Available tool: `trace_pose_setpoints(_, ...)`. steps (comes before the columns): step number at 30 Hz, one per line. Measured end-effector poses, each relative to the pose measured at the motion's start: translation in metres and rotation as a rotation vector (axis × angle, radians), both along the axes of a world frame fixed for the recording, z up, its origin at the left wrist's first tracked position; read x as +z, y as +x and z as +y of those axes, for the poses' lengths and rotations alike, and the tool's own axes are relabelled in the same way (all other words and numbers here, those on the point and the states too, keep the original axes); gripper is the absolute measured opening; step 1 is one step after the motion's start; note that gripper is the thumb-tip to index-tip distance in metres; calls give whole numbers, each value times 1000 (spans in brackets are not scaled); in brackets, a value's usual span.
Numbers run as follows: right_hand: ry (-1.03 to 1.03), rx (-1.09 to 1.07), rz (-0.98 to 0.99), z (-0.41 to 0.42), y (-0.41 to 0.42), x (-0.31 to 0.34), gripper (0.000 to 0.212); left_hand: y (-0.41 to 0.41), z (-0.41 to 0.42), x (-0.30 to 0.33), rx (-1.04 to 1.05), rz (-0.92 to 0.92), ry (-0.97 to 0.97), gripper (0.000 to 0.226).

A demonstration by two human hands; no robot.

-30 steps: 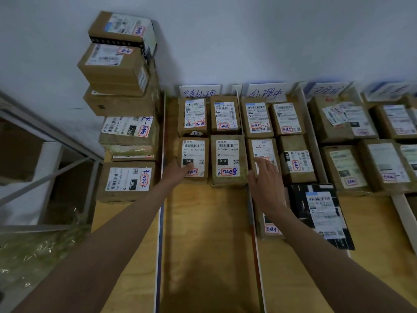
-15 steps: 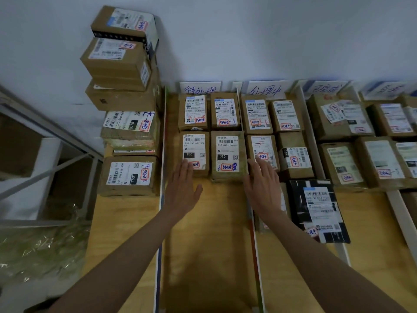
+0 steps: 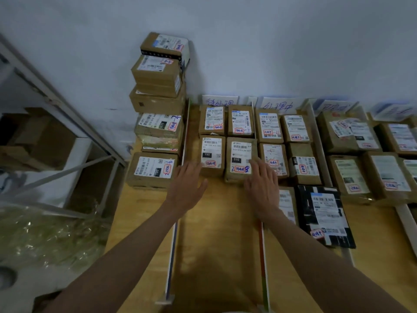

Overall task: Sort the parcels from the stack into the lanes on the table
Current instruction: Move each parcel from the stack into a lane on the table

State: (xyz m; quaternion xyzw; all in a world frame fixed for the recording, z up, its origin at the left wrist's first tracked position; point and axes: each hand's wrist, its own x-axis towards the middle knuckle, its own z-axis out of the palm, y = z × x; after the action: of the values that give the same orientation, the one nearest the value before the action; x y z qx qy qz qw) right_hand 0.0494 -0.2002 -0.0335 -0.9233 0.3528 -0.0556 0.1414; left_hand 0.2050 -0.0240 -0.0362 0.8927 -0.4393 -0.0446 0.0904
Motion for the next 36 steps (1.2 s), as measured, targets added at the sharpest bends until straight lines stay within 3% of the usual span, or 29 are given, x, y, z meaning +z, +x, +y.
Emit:
trace_pose_setpoints(13, -65, 129, -137, 81, 92, 18, 43, 75, 111, 43, 236, -60, 11, 58)
trace_pose_setpoints(25, -168, 121, -240, 55, 229, 98, 45, 212, 67, 114, 203, -149, -65, 61)
trace_pose_setpoints(30, 54, 93, -237, 37, 285, 126, 51, 255, 28, 140, 207, -139, -152, 56)
trace_pose_setpoints(33, 369, -3, -321, 29, 313, 130, 52, 269, 5, 147, 285, -17, -186, 56)
trace_pose_setpoints(36, 536, -45, -381, 27, 329, 128, 46, 273, -13, 145, 340, 134, -215, 56)
